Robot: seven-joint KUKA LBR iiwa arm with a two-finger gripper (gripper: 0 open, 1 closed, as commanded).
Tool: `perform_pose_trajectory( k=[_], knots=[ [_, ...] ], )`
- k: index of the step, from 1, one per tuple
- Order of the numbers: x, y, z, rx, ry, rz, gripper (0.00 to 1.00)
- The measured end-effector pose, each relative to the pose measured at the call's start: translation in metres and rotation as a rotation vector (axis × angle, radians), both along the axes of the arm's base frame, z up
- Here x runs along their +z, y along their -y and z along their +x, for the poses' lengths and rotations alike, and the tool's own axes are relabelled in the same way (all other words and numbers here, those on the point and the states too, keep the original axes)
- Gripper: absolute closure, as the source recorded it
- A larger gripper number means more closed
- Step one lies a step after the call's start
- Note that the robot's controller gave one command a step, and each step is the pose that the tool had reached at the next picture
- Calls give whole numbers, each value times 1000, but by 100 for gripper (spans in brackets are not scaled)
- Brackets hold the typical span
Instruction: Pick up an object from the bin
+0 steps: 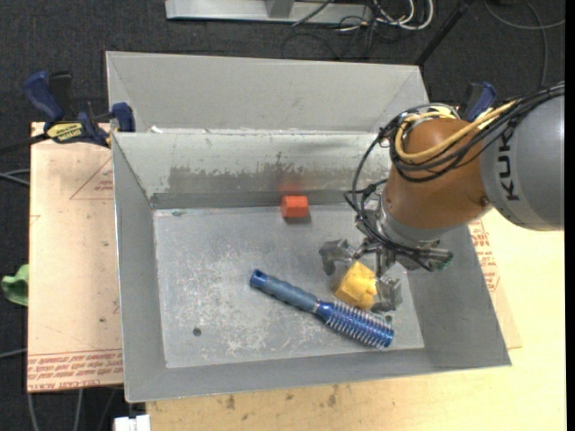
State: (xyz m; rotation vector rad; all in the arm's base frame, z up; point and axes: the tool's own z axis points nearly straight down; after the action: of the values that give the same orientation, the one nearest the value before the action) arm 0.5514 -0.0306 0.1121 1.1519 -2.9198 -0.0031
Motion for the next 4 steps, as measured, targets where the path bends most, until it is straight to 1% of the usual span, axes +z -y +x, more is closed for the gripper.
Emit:
perform_pose_trajectory(
  k=[1,2,3,4],
  knots=[
    [-43,9,-28,262,1,1,0],
    [-39,-4,-58,228,23,0,0],
    [-23,-20,-66,57,12,2,0],
    [-39,-76,-65,14,26,3,0]
  ],
)
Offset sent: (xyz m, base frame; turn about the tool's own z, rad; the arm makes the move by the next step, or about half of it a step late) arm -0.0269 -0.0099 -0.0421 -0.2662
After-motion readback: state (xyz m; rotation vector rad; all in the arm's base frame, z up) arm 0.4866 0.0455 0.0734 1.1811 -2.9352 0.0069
